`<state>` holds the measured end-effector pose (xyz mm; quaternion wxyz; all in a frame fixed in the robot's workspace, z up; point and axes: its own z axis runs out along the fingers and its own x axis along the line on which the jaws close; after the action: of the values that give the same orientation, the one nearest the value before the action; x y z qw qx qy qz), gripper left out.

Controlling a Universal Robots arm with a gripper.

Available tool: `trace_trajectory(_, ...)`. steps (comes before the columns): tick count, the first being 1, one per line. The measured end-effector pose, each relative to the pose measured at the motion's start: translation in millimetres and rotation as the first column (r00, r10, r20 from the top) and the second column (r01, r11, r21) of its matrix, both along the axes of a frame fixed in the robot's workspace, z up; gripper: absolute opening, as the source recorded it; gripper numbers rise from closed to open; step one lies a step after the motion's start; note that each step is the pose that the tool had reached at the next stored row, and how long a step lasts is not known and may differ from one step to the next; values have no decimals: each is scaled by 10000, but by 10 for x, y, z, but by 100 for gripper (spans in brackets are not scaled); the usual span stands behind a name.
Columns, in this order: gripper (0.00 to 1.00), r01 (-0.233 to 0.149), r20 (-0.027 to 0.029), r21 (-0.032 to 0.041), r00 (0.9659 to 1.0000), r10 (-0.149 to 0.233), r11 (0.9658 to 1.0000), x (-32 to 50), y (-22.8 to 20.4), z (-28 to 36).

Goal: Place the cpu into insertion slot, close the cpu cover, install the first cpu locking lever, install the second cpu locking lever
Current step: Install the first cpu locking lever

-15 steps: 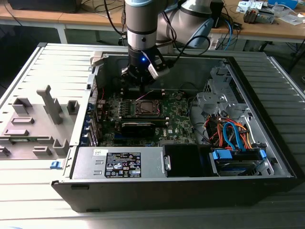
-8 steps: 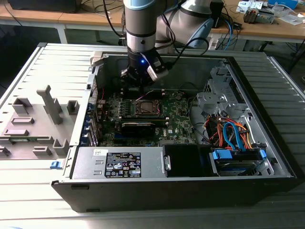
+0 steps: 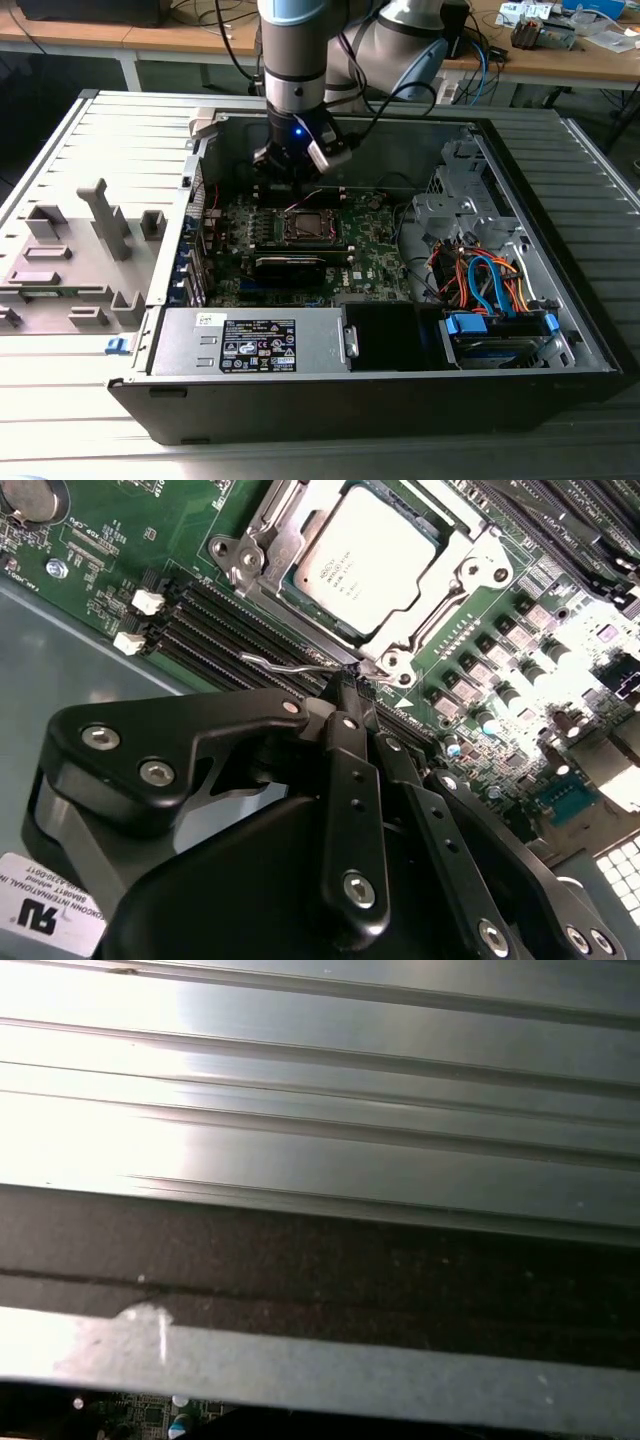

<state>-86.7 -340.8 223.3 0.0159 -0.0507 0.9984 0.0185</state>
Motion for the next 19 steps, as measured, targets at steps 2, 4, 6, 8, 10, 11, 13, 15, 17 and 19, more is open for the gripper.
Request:
trace_trajectory(2, 11, -8, 0, 1, 10000, 8, 10000, 0, 2, -14)
trace_trajectory(4, 11, -16, 0, 1, 10000, 16, 10000, 0, 4, -24)
trace_trajectory(6, 11, -28, -1, -1, 10000, 28, 10000, 1, 6, -29)
trace_trajectory(8, 11, -48, 0, 0, 10000, 48, 10000, 4, 11, -35)
trace_trajectory(10, 11, -66, 0, 0, 10000, 66, 10000, 10, 16, -42)
trace_trajectory(11, 11, -79, -1, -5, 10000, 79, 10000, 14, 18, -46)
trace_trajectory(13, 11, -95, -2, -17, 10000, 95, 10000, 21, 19, -53)
trace_trajectory(15, 11, -114, -1, -35, 9999, 114, 9999, 33, 20, -64)
trace_trajectory(17, 11, -123, -2, -65, 9999, 123, 9999, 45, 20, -73)
trace_trajectory(19, 11, -133, -2, -92, 9999, 133, 9999, 62, 21, -84)
